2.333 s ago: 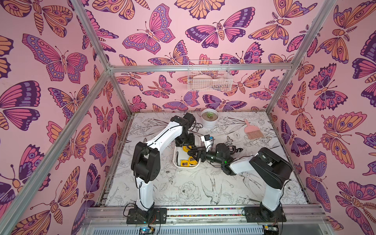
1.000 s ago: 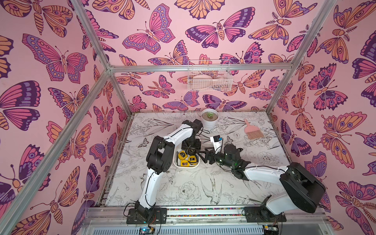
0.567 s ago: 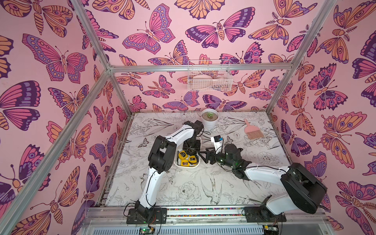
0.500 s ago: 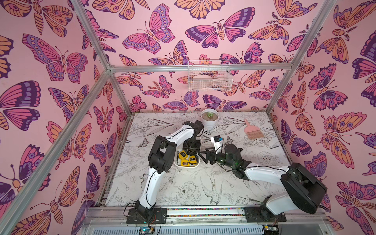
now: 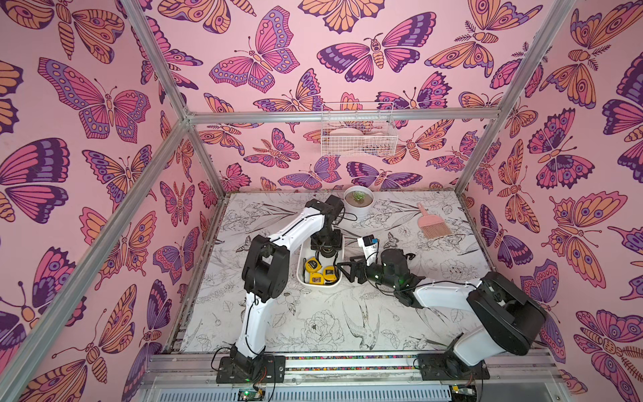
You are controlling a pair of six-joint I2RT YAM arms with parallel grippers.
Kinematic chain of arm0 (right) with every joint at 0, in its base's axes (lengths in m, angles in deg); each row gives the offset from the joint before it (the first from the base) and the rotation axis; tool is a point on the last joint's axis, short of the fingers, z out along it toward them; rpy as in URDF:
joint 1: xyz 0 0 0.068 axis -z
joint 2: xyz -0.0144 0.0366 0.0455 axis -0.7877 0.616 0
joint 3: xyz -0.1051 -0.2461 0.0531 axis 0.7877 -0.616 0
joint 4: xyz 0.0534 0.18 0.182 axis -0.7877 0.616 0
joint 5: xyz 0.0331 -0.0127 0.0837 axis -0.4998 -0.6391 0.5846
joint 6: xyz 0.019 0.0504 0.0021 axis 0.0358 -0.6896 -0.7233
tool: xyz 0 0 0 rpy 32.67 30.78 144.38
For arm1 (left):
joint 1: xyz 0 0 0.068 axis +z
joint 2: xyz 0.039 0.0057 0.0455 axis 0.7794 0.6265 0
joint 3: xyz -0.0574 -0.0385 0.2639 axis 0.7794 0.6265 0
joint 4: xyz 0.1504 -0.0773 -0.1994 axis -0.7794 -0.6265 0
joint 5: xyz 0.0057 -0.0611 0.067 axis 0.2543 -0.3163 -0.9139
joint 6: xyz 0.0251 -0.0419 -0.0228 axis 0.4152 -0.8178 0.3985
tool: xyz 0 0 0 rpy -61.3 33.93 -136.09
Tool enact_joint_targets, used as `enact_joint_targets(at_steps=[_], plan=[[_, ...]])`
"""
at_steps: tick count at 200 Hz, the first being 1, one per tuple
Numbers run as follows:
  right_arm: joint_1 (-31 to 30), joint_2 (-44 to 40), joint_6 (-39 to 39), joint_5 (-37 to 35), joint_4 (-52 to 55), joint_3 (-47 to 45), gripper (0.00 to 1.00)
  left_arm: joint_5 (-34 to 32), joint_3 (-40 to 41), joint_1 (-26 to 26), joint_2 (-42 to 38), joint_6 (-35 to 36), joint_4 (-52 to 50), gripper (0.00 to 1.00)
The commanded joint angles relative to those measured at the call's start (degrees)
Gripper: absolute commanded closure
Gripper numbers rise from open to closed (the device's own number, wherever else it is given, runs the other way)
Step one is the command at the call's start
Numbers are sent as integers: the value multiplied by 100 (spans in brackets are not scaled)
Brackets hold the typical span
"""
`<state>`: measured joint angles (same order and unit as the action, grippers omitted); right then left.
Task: Take the tape measure out of the storage box
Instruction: Pick up the tape measure from the storage box, then place the tape measure at the center of the board.
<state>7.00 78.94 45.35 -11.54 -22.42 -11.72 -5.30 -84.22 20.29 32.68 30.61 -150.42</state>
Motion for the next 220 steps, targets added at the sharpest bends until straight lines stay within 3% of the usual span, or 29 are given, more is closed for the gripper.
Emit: enact_joint_targets(at_steps=[1, 78, 176, 220], plan=[[35, 342, -369, -292, -662, -131, 16, 395, 37, 102, -287, -292, -152, 60], [28, 1997, -1705, -280, -3285, 500, 12, 770, 5, 141, -602, -658, -117, 60], [5, 2491, -2309, -488, -3759, 1191, 14, 612, 120, 16, -728, -902, -78, 59], [-2, 2511, -2491, -705, -3760, 1196, 21, 549, 82, -46, -721, -947, -60, 59]])
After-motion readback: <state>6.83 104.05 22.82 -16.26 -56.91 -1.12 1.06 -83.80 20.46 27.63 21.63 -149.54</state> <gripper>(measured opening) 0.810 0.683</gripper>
